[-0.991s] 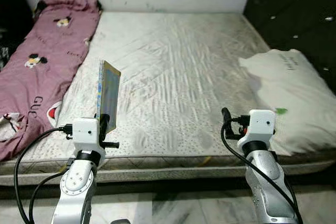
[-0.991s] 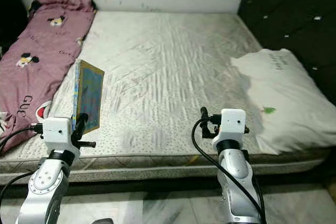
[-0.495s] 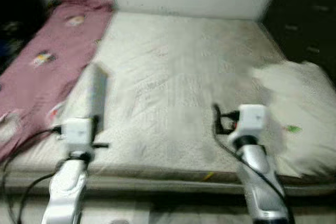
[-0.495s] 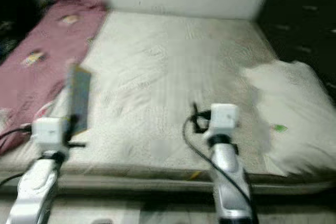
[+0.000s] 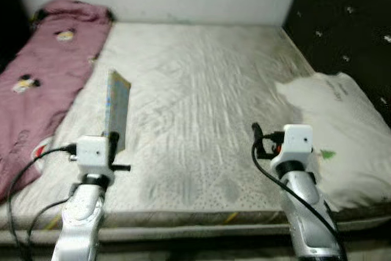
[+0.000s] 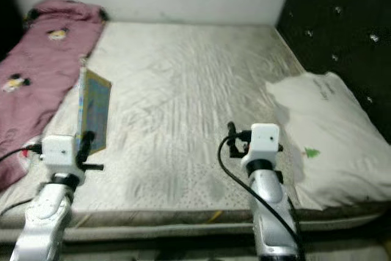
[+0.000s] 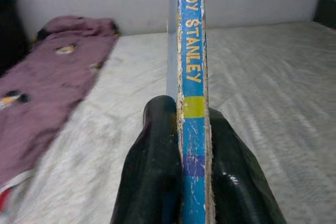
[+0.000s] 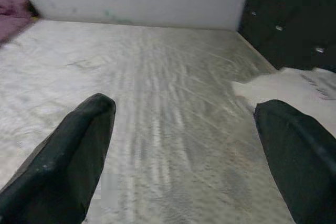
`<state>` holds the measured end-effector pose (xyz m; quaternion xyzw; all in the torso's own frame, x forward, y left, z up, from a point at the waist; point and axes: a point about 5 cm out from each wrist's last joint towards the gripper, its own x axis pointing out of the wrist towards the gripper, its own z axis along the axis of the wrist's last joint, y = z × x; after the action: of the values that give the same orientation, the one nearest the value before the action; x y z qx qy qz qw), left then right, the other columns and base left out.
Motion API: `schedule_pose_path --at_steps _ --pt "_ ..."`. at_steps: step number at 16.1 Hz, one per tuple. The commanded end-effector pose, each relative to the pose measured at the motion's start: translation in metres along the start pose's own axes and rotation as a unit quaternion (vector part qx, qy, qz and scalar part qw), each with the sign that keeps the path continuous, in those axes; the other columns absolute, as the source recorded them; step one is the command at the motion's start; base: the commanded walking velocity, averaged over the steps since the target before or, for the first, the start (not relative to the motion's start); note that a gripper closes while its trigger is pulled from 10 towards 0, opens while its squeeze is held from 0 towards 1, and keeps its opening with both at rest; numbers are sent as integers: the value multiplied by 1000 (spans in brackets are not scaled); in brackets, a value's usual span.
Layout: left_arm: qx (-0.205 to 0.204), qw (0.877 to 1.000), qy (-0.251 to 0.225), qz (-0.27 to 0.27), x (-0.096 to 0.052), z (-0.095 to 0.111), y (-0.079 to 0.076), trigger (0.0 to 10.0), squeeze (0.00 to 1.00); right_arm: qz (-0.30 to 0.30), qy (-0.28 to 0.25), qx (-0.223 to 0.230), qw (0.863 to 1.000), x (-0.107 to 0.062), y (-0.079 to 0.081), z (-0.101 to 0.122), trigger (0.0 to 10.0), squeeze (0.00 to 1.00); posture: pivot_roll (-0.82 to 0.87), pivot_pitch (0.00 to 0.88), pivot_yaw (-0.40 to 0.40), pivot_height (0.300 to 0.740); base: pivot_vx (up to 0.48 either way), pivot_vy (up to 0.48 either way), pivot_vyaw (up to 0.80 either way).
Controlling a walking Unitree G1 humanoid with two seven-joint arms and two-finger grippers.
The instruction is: Clean up the room
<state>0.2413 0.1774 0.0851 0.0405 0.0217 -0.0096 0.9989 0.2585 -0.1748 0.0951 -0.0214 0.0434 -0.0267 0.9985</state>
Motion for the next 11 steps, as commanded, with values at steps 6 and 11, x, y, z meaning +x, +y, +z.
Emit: schedule_pose_path --at_steps 6,11 --pt "3 1000 -18 -13 1 7 -4 10000 0 -4 -2 0 1000 0 -2 1 10000 0 23 0 -25 740 0 -184 0" --pt "3 1000 -17 -14 1 7 -5 10000 0 -3 0 0 1000 0 -2 1 10000 0 23 0 -24 740 0 -272 0"
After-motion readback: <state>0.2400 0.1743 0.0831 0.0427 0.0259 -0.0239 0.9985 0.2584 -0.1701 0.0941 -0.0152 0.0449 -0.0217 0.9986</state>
